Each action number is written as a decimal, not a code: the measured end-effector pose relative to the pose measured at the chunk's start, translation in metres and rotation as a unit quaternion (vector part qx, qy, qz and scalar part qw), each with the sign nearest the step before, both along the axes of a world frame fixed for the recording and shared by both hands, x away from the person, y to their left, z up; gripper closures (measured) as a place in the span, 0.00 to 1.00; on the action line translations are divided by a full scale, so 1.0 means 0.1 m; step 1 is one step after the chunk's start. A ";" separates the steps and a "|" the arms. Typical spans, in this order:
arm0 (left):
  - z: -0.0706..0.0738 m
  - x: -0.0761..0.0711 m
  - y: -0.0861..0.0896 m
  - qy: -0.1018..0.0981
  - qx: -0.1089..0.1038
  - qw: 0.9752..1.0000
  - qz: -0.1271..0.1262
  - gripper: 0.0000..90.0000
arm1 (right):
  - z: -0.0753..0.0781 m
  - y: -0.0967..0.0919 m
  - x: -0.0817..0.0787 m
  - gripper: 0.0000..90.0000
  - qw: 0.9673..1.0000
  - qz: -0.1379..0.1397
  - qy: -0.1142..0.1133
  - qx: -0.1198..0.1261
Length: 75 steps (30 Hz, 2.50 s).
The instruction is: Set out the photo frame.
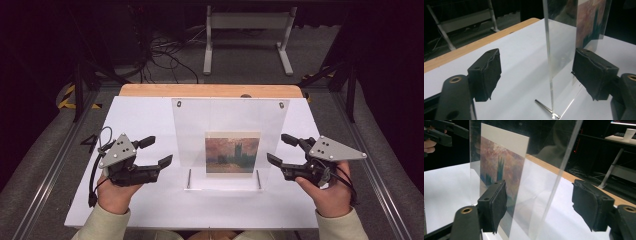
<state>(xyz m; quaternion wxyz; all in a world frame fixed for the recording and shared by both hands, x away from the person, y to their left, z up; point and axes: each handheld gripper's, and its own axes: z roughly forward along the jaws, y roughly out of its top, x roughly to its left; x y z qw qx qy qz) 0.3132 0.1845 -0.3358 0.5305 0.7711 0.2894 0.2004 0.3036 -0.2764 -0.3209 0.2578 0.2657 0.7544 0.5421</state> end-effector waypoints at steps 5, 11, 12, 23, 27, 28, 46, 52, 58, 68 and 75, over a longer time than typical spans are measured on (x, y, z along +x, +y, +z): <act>-0.10 0.02 0.13 0.006 -0.001 1.000 0.010 0.22 | 0.00 -0.10 -0.01 0.26 1.000 -0.006 0.008 -0.004; -0.22 0.05 0.26 0.006 0.004 1.000 0.018 0.19 | -0.06 -0.24 0.01 0.22 1.000 -0.016 0.024 -0.008; -0.25 0.06 0.28 0.007 0.008 1.000 0.018 0.18 | -0.07 -0.25 0.02 0.22 0.999 -0.018 0.026 -0.006; -0.56 0.14 0.53 0.017 -0.004 0.999 0.034 0.15 | -0.26 -0.52 0.07 0.21 0.998 -0.042 0.035 0.011; -0.68 0.16 0.57 0.023 0.005 0.999 0.038 0.14 | -0.34 -0.60 0.09 0.21 0.998 -0.045 0.037 0.015; -0.72 0.17 0.58 0.023 0.014 0.999 0.041 0.14 | -0.36 -0.62 0.09 0.21 0.998 -0.047 0.039 0.015; -1.18 0.38 0.70 0.047 0.022 0.998 0.022 0.12 | -0.93 -0.78 0.28 0.19 0.995 -0.062 0.083 -0.002; -1.22 0.40 0.66 0.056 0.031 0.998 0.018 0.12 | -1.11 -0.77 0.34 0.19 0.993 -0.062 0.100 -0.008; -1.26 0.42 0.64 0.070 0.029 0.997 0.015 0.12 | -1.27 -0.73 0.37 0.18 0.991 -0.060 0.117 -0.025; -1.26 0.42 0.64 0.071 0.030 0.997 0.016 0.12 | -1.32 -0.67 0.37 0.18 0.990 -0.061 0.120 -0.049; -1.26 0.42 0.64 0.072 0.032 0.997 0.017 0.12 | -1.32 -0.67 0.38 0.17 0.989 -0.065 0.125 -0.048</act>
